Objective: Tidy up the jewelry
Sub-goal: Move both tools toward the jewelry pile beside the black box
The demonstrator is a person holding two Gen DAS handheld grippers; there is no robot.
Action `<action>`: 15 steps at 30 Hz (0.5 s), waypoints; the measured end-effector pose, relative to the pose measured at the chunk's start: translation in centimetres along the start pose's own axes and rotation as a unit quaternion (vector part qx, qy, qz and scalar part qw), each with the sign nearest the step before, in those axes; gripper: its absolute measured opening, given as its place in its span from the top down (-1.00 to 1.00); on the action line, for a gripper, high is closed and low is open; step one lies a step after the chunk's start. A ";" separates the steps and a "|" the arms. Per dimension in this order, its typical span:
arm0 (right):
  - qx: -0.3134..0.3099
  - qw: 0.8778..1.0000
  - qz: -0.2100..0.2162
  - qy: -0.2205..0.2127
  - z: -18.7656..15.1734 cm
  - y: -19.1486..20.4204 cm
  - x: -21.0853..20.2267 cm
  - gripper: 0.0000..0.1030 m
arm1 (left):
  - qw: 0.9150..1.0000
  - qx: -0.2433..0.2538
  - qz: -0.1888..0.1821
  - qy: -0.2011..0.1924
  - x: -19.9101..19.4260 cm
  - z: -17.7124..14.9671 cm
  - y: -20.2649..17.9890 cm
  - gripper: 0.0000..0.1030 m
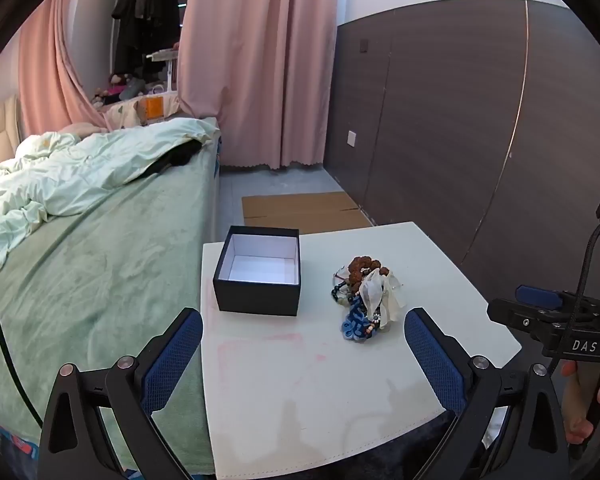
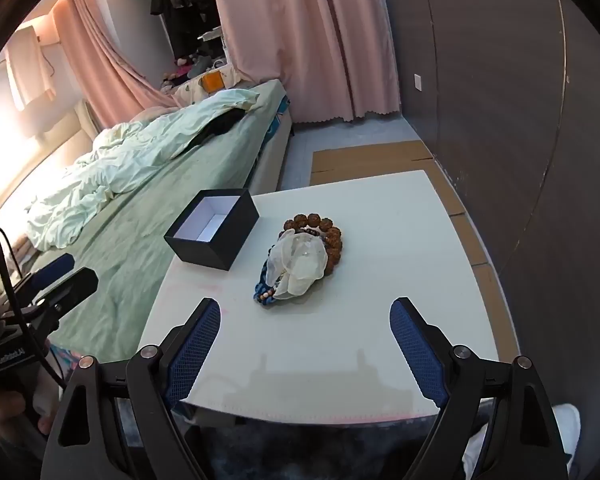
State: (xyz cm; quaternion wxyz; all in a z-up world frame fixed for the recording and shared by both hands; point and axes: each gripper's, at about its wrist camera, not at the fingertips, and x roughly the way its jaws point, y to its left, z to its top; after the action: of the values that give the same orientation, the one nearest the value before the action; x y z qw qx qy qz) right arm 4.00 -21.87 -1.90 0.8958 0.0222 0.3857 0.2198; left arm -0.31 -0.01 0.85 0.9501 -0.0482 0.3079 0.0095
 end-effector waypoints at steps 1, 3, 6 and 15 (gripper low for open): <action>0.003 1.000 0.000 0.002 0.0 0.0 0.0 -0.69 | 1.000 0.000 0.000 0.000 0.0 0.0 0.0 -0.96; 0.008 1.000 0.000 0.006 0.0 -0.1 0.2 -0.69 | 1.000 0.001 0.000 0.000 0.0 0.0 -0.1 -0.96; 0.022 1.000 0.000 0.013 0.3 -0.4 0.5 -0.69 | 1.000 0.003 0.002 0.001 0.4 0.3 -0.6 -0.96; 0.060 0.997 0.014 0.041 1.3 -2.3 2.7 -0.60 | 1.000 -0.013 -0.013 0.008 2.2 1.1 -0.5 -0.95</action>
State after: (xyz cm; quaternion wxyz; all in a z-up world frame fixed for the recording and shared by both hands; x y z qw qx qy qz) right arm 7.37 -22.64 -3.32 0.8731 0.0723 0.4342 0.2094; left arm 2.17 -0.41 0.44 0.9471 -0.0649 0.3145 0.0004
